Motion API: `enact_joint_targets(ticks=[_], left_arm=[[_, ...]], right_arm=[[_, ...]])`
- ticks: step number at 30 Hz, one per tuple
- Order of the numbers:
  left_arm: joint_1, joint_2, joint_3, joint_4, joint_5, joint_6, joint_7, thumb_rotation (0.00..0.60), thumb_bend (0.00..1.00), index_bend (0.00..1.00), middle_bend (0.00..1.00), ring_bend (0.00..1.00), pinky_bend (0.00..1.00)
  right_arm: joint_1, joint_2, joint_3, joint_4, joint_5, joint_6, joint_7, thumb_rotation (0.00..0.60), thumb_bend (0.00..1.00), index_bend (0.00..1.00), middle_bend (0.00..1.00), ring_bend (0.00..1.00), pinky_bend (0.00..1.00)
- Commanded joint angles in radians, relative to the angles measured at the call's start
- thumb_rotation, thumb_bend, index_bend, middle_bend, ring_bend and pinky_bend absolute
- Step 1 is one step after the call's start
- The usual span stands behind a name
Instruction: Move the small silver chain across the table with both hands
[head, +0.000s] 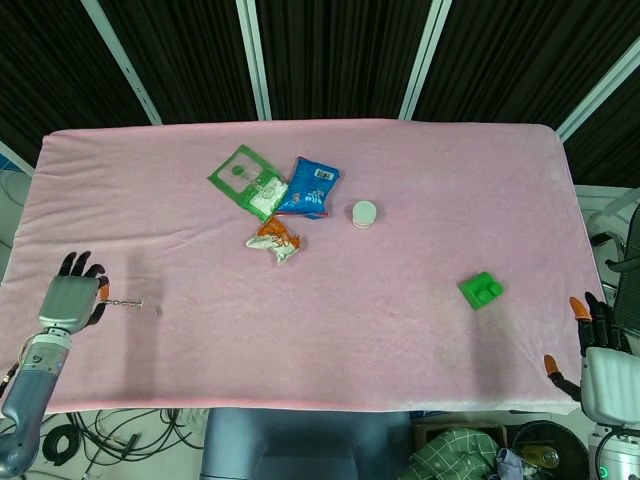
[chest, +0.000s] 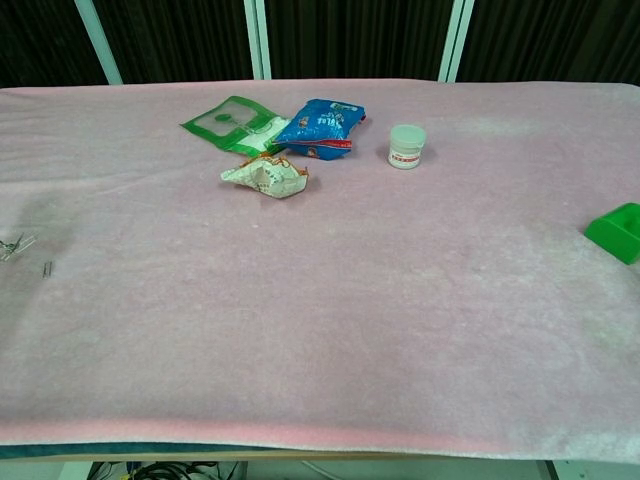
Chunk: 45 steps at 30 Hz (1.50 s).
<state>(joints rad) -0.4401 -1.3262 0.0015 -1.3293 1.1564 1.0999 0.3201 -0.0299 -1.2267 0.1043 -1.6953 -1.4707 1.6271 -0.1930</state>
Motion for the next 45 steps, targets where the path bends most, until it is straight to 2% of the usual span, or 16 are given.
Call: enact_joint_targets(ticks=[1,12,20,31,45], left_arm=[[0.004,-0.016,0.005,0.034,0.024,-0.007,-0.025,0.6,0.48,0.63,0.26,0.0,0.0],[-0.002,-0.069,-0.004,0.09,0.09,-0.004,-0.071,0.6,0.48,0.63,0.26,0.0,0.0],[-0.016,-0.094,-0.016,0.092,0.106,-0.014,-0.047,0.6,0.48,0.63,0.26,0.0,0.0],[-0.021,-0.063,-0.02,0.046,0.082,-0.045,0.031,0.6,0.48,0.63,0.26,0.0,0.0],[-0.016,-0.019,-0.026,0.01,0.072,-0.063,0.037,0.6,0.49,0.63,0.26,0.0,0.0]], right_arm=[[0.001,-0.001,-0.001,0.002,-0.002,-0.001,-0.001,0.6,0.2,0.09,0.0,0.02,0.22],[0.007,0.006,-0.004,0.013,0.009,-0.025,0.003,0.6,0.17,0.08,0.0,0.02,0.22],[0.004,0.006,-0.002,0.008,0.008,-0.017,0.007,0.6,0.17,0.08,0.0,0.02,0.22],[0.002,0.005,0.003,0.006,0.012,-0.011,0.01,0.6,0.17,0.08,0.0,0.02,0.22],[-0.001,0.0,0.008,0.003,0.01,0.002,0.012,0.6,0.17,0.08,0.0,0.02,0.22]])
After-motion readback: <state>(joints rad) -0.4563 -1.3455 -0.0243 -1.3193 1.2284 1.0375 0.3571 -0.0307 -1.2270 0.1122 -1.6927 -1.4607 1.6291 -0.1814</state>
